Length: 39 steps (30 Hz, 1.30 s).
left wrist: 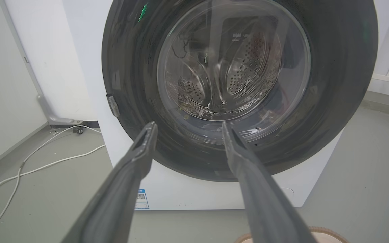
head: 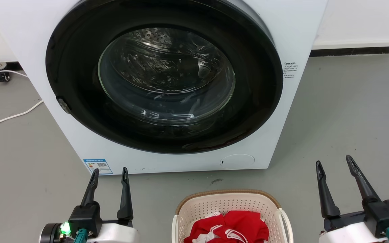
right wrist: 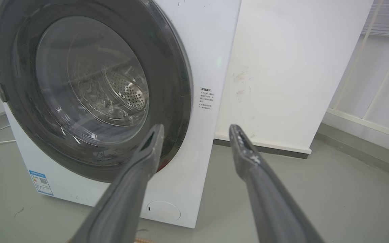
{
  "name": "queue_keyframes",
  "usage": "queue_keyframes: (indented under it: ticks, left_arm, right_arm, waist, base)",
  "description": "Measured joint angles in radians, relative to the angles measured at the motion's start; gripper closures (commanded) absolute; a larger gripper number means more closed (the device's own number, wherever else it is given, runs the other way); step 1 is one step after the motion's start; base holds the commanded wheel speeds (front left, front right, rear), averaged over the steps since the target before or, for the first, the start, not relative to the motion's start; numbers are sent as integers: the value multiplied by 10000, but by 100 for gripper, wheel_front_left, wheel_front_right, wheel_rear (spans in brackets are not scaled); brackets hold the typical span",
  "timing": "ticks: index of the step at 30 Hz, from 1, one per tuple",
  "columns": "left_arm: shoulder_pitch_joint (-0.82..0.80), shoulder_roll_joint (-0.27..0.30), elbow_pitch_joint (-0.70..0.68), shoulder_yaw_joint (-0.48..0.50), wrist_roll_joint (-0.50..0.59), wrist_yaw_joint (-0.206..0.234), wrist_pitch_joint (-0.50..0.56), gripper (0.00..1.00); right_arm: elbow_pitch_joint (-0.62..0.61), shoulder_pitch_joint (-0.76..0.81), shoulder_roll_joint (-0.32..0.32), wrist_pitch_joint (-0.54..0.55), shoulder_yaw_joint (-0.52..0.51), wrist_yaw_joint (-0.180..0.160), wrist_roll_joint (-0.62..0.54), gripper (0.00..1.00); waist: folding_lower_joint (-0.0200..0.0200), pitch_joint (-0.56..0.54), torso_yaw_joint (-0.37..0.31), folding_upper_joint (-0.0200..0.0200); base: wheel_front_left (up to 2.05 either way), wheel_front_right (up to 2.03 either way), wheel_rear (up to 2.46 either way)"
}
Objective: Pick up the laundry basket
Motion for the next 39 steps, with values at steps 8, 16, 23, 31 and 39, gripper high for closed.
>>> queue_keyframes:
  ticks: [8, 16, 23, 31, 39]
  left_arm:
    - [0, 0, 58, 8, -19, 0, -13, 0]
    - [-202, 2, 752, -176, -113, -148, -15, 0]
    - [-1090, 6, 2123, -508, -410, -441, -13, 0]
    - [-2276, 6, 3927, -1058, -819, -773, -13, 0]
    - [-3177, 2, 5616, -1611, -1267, -970, -15, 0]
  right_arm:
    - [12, 0, 0, 0, -29, 0, 71, 0]
    - [408, -12, -4, 0, -109, 0, -21, 0]
    - [1110, -604, -6, 0, -56, 0, -330, 0]
    - [2876, -1544, -12, -2, 27, 2, -880, 0]
    - [4543, -2379, -13, -2, -23, 2, -1340, 0]
  waist:
    - [0, 16, -32, 0]
    - [0, 180, -49, 0]
    - [0, 825, -121, -1]
    - [1, 1797, -253, 0]
    - [1, 2695, -343, -1]
  base:
    - [0, 0, 0]
    - [0, 0, 0]
    - [0, 0, 0]
    - [0, 0, 0]
    - [0, 0, 0]
